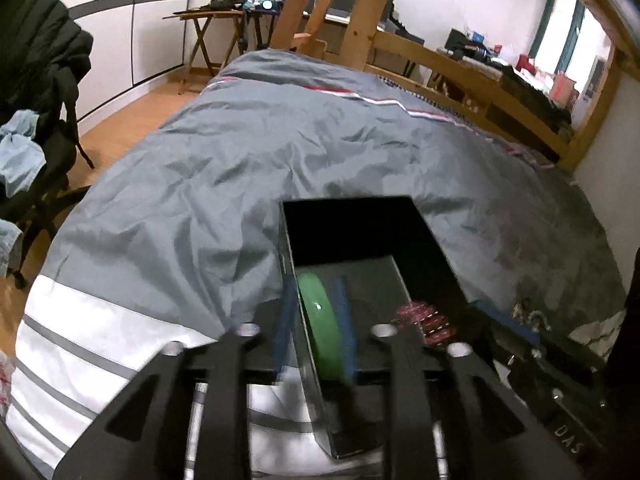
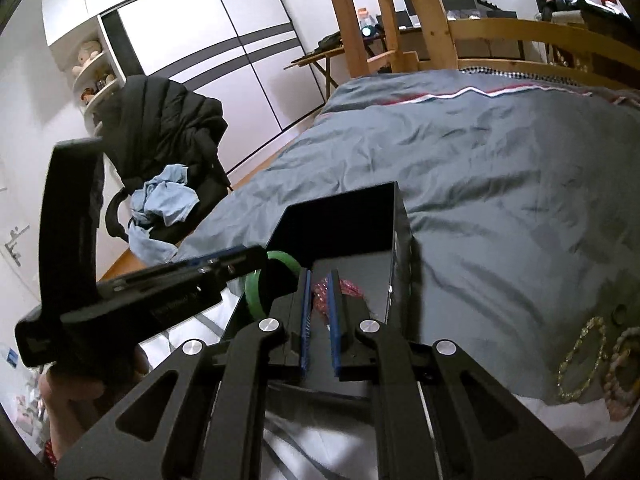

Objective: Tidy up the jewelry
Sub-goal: 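Open both tools to drop the bangle and bracelet into the box, then grasp the yellow crystal bracelet with the left tool while the right tool grasps a silver ring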

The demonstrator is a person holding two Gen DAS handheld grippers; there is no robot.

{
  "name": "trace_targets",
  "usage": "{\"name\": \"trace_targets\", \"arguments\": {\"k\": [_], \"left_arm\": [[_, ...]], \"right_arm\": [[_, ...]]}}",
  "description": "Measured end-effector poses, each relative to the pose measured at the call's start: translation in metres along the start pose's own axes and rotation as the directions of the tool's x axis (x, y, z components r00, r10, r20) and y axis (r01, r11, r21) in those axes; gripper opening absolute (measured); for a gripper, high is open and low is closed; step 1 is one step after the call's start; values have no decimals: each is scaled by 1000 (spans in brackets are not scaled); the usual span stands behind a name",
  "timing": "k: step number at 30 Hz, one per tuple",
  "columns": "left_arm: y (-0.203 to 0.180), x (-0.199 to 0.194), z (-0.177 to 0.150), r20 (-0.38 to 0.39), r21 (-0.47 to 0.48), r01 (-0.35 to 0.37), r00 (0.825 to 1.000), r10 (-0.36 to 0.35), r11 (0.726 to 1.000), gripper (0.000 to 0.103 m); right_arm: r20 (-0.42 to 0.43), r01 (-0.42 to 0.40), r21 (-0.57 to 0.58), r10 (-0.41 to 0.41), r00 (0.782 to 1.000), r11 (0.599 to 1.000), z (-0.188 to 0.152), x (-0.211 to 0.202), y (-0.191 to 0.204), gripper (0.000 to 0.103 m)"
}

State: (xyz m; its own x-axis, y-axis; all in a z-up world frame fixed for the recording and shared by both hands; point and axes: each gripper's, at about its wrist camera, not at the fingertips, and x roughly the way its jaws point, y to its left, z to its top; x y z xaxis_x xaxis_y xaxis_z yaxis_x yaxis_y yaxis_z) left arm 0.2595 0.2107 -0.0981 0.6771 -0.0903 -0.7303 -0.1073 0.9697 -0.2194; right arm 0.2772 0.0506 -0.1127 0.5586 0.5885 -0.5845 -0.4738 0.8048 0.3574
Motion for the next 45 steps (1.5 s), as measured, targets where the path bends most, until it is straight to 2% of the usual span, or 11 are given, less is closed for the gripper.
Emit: {"name": "trace_targets", "arguments": {"k": [1,2,3,5,6,14,20,27,34,41,45], "left_arm": [[2,-3,1,11,-11,-3,1000,3,1000,46],[3,-6,1,17,-21,-6,1000,6,1000,49],[5,-8,2,21,-33,-4,1000,5,999,49],[5,-13,5,24,-44,0,1000,1,999,50],[4,-17,6,28,-47,-3,1000,4,999,51],[-29,-59,9,65,-7,-8,998,8,1000,77],[-71,-93,5,76,25,40,996,-42,999,83],[-138,-116,-14,47,101,91,994,-96,991,84],[-198,-107,-41,-18,185,126,992,-125,975,85],[-229,-80,-55,-53,239,113,993,-104,964,84],[-244,-50,-52,-63,282,76,996,-61,956,85]], "right_arm": [[-3,1,0,-1,1000,1000,-1,0,-1,16],[-8,-1,0,1,1000,1000,-1,-1,-1,35],[-12,-4,1,4,1000,1000,-2,-4,-2,60],[26,-4,5,4,1000,1000,-2,-15,-2,79],[47,4,6,-5,999,1000,-3,-22,-1,81],[104,109,30,-112,988,994,1,-90,-21,89],[126,194,89,-205,971,977,-8,-154,-51,89],[149,259,146,-280,948,955,-21,-225,-79,89],[165,310,171,-337,927,935,-37,-274,-109,89],[150,349,142,-368,918,926,-52,-281,-132,89],[135,376,118,-390,911,919,-64,-272,-152,79]]}}
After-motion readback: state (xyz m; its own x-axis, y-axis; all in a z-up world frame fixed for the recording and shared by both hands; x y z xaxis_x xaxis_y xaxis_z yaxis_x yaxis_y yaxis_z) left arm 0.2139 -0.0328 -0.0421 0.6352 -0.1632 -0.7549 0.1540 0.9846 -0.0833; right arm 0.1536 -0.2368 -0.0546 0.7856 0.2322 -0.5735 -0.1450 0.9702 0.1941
